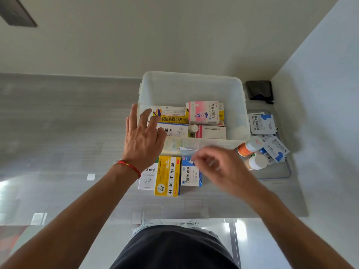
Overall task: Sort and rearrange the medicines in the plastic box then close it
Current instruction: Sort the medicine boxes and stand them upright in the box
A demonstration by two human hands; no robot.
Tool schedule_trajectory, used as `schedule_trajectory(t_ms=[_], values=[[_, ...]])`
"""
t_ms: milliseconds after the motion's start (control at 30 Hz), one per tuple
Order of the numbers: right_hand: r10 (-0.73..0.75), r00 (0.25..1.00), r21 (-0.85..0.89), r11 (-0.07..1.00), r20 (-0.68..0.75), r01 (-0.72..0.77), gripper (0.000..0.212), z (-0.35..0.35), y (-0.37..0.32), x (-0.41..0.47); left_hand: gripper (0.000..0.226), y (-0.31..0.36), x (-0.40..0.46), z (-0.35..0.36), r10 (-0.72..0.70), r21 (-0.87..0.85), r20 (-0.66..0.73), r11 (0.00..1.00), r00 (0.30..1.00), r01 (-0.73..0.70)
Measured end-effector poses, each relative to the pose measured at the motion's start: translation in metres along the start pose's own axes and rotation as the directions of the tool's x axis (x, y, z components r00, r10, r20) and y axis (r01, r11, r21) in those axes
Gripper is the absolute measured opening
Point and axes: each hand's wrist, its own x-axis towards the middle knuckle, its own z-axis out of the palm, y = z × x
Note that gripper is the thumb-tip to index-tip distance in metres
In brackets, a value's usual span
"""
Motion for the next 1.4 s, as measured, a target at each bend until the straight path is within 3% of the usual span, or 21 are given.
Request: schedule_trajectory(t_ms=[67,167,233,300,433,533,633,733,867,1000,1067,1167,1200,1267,1333,1400], values=[[-0.133,0.977,-0.077,0.990,-0.167,0.121,0.015,-0.035,-0.011,0.025,0.063,0.000,0.001,0.000,-0.008,0.020,0.009,1.000,1.000,0.008],[-0.075,0.965,-0.346,0.938,-0.252,-0.018,0.021,-0.066,0.003,0.085,0.062,0.000,0.002,-0.001,-0.035,0.004,0.007,0.999,0.999,0.035],[0.097,0.986,-0.508,0.848,-0.138,-0.154,0.039,-0.069,0.023,0.126,0.063,0.001,0.001,-0.003,-0.049,-0.025,-0.002,0.998,0.999,0.049],[0.198,0.980,-0.637,0.757,0.009,-0.147,0.060,-0.063,0.043,0.157,0.063,0.001,0.001,-0.004,-0.061,-0.067,-0.016,0.996,0.998,0.060],[0.238,0.961,-0.745,0.665,0.140,-0.056,0.084,-0.050,0.074,0.186,0.059,0.002,-0.001,-0.004,-0.096,-0.121,-0.029,0.988,0.995,0.092],[0.191,0.974,-0.777,0.630,0.123,-0.025,0.082,-0.050,0.087,0.191,0.064,0.003,-0.001,-0.004,-0.109,-0.130,-0.035,0.986,0.993,0.103],[0.109,0.991,-0.756,0.654,0.077,-0.013,0.077,-0.056,0.084,0.189,0.066,0.004,-0.001,-0.004,-0.130,-0.134,-0.038,0.983,0.991,0.124],[0.008,0.999,-0.689,0.724,-0.044,-0.037,0.087,-0.071,0.064,0.167,0.066,0.005,-0.001,-0.003,-0.127,-0.148,-0.051,0.982,0.991,0.119],[-0.085,0.961,-0.345,0.939,-0.264,-0.011,0.099,-0.091,0.028,0.110,0.064,0.000,0.000,-0.001,-0.092,-0.117,-0.049,0.990,0.995,0.085],[0.054,0.944,-0.107,0.990,-0.325,-0.094,0.081,-0.090,0.006,0.055,0.060,0.000,0.000,-0.002,-0.054,-0.101,-0.061,0.994,0.997,0.047],[0.140,0.926,-0.087,0.980,-0.349,-0.181,0.082,-0.084,0.006,0.035,0.050,0.005,-0.004,-0.001,-0.078,-0.093,-0.103,0.993,0.992,0.068],[0.153,0.904,-0.118,0.969,-0.399,-0.216,0.090,-0.074,0.005,-0.001,0.040,0.021,-0.008,0.000,-0.055,-0.137,-0.197,0.990,0.979,0.029],[0.147,0.925,-0.121,0.972,-0.351,-0.201,0.090,-0.071,0.005,-0.015,0.038,0.029,-0.010,0.002,-0.012,-0.134,-0.218,0.991,0.976,-0.018],[0.188,0.976,-0.126,0.972,-0.109,-0.201,0.083,-0.062,0.012,-0.042,0.035,0.044,-0.014,0.009,0.111,-0.108,-0.226,0.985,0.968,-0.138],[0.337,0.933,-0.125,0.939,0.128,-0.322,0.084,-0.045,0.030,-0.061,0.035,0.054,-0.018,0.017,0.213,-0.030,-0.198,0.974,0.957,-0.224],[0.514,0.839,-0.131,0.858,0.178,-0.497,0.092,-0.020,0.059,-0.067,0.038,0.057,-0.019,0.022,0.231,0.038,-0.164,0.973,0.959,-0.228]])
